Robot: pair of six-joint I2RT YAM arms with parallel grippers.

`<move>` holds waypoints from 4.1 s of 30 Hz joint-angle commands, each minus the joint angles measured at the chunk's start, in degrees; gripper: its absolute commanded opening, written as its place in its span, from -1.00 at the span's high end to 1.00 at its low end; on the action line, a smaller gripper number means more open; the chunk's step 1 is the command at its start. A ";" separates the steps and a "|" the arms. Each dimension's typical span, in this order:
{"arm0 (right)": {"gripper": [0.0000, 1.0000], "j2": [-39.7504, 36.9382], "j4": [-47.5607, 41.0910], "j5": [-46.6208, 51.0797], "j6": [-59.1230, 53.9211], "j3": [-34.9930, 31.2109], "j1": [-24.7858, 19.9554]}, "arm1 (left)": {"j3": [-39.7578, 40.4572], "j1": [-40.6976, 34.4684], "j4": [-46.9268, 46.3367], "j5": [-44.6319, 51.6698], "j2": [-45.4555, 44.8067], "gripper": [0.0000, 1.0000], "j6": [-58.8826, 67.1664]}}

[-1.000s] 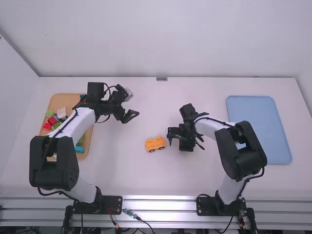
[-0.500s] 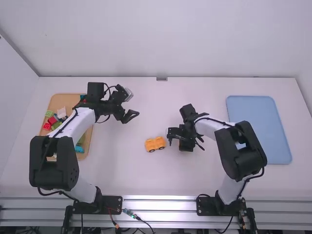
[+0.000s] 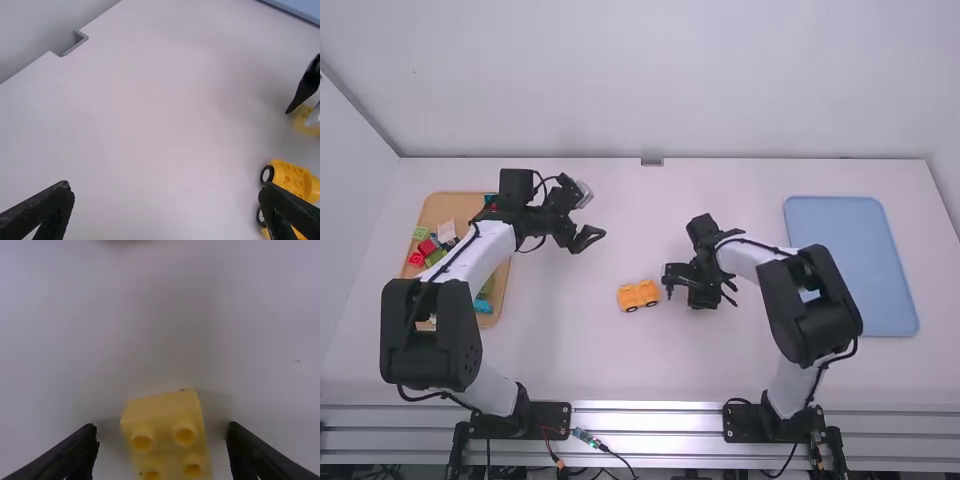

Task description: Assemble lego blocks to make yellow taxi

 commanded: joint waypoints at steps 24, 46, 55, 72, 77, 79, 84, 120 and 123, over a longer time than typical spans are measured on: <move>0.81 1.12 3.34 -3.41 25.22 1.27 0.26 | 0.92 0.22 0.33 0.74 0.57 -0.98 0.95; 1.00 1.03 3.50 6.58 114.31 2.08 -1.88 | 0.92 0.17 3.65 0.90 0.57 -0.98 0.49; 1.00 0.99 2.14 1.31 145.83 1.90 -4.31 | 0.92 0.39 3.67 0.94 0.57 -0.98 0.49; 1.00 0.96 2.29 3.69 161.76 2.08 -0.98 | 0.92 0.50 3.67 0.92 0.57 -0.98 0.49; 1.00 0.96 1.73 3.50 159.42 2.08 -1.57 | 0.92 0.50 3.65 0.87 0.57 -0.98 0.52; 1.00 0.96 1.68 3.23 155.49 2.08 -1.73 | 0.92 0.48 3.69 0.92 0.57 -0.98 0.52; 1.00 0.92 3.69 1.62 138.68 2.05 -1.81 | 0.92 0.55 3.89 0.87 0.57 -0.98 0.52; 1.00 0.90 0.94 4.85 11.02 2.08 2.16 | 0.92 0.55 3.76 0.74 0.57 -0.98 0.62; 1.00 0.90 0.74 5.07 6.16 2.08 3.04 | 0.92 0.55 3.48 0.85 0.57 -0.98 1.17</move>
